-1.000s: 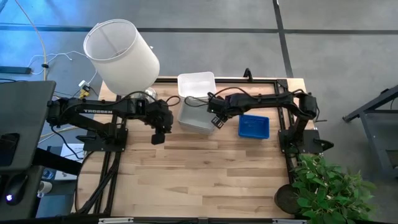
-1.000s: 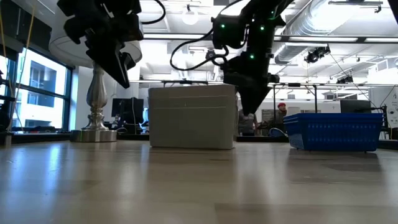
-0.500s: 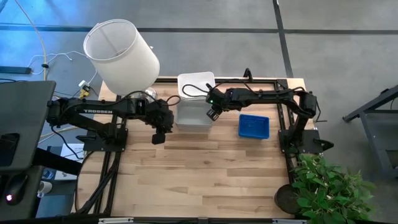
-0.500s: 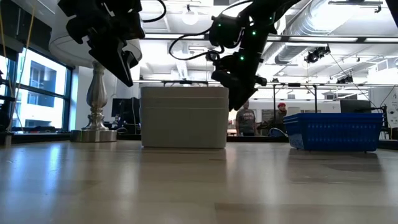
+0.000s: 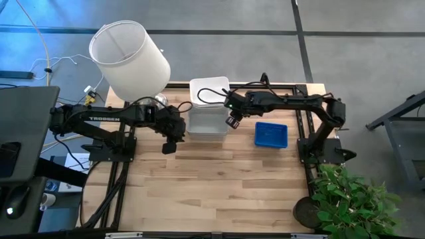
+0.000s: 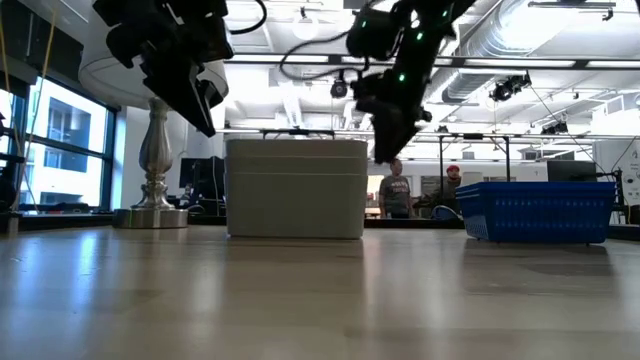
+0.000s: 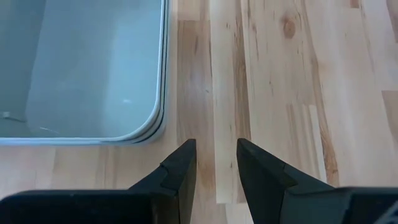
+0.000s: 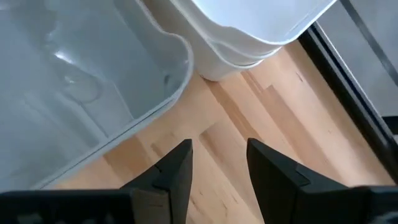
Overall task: Stack baskets by color
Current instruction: Return to Home Position
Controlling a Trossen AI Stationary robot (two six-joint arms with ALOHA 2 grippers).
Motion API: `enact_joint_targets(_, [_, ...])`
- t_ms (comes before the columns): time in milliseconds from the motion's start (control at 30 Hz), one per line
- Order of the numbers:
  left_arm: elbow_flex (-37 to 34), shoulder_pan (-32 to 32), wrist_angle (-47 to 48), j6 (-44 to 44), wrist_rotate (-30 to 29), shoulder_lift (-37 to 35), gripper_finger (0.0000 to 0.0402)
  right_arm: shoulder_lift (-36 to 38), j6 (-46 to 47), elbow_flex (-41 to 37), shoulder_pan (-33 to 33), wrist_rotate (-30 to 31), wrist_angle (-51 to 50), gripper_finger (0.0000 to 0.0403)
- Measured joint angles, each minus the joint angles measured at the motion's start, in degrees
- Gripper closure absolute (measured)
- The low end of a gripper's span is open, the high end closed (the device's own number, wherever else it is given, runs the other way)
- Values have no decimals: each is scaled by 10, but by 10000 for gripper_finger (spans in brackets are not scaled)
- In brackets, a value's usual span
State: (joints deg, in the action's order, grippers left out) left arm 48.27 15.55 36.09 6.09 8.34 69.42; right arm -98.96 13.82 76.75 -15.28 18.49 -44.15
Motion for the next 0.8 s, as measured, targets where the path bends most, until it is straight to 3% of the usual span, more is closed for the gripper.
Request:
enact_joint_targets(133, [-8,0,-20,-1,10,0,300,40,-16,0,15,0,-25,265])
enact_joint_targets(400, [-90,-3,-123,-46,56,-27,300,118,-38,-15,45,6,-57,265])
enact_joint_targets(800, [-241,-11,-288,-111,62,-177,300,337,14,-251,74,-12,120,265])
